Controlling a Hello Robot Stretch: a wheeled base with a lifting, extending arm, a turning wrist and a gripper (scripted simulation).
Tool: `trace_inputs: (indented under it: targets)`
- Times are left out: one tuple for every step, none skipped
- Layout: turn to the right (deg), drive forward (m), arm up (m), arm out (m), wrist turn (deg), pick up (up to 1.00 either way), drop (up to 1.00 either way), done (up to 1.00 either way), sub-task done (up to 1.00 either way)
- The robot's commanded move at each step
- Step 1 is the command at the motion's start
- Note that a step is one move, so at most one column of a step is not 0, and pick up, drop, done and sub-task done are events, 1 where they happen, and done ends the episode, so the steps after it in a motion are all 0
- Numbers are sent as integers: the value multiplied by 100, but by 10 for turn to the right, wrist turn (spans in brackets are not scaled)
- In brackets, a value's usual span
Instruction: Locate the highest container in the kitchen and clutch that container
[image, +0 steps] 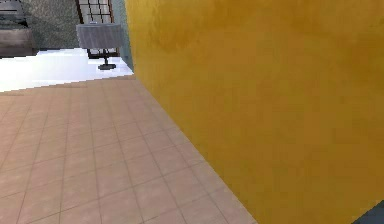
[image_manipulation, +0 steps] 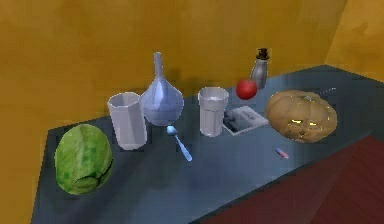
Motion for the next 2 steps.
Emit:
trace_inputs:
  targets:
    - [0,0,50,0,0,0,0,0,0]
    - [0,0,38,0,0,0,0,0,0]
